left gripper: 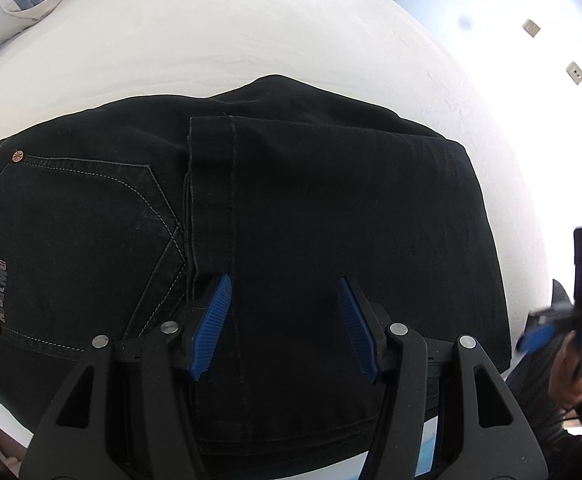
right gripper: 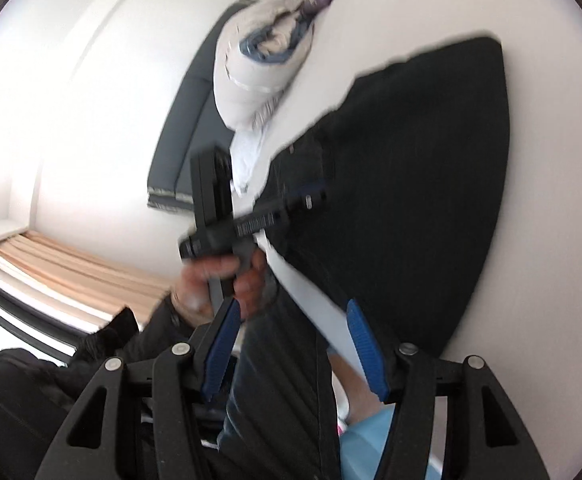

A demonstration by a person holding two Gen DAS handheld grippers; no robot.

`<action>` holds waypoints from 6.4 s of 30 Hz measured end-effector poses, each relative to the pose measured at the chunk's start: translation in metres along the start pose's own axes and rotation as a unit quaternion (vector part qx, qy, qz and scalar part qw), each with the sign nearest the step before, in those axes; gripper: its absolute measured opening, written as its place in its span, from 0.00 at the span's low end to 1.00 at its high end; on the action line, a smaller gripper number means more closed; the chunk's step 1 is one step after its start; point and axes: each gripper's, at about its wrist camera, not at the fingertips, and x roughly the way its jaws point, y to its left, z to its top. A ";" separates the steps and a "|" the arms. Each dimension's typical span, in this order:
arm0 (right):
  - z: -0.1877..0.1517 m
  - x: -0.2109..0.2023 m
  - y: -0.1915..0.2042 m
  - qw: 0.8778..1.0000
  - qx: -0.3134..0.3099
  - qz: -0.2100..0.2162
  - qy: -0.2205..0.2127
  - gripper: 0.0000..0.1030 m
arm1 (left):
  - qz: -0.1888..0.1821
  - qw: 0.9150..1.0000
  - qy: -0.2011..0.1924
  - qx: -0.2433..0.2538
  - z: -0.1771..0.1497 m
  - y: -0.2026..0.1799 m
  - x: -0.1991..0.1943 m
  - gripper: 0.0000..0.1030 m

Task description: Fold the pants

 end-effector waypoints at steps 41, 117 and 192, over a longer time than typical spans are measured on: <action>0.049 0.039 -0.016 0.996 0.076 -0.014 -0.036 0.70 | -0.180 0.810 -0.247 -0.500 -0.154 0.278 -0.107 0.84; 0.089 0.026 -0.024 0.983 0.165 -0.065 -0.037 0.88 | 0.259 0.838 -0.215 0.431 -0.098 -0.173 -0.027 0.07; -0.011 -0.047 -0.007 0.999 0.021 -0.011 -0.039 0.48 | -0.031 0.992 -0.125 -0.019 0.031 0.049 -0.087 0.83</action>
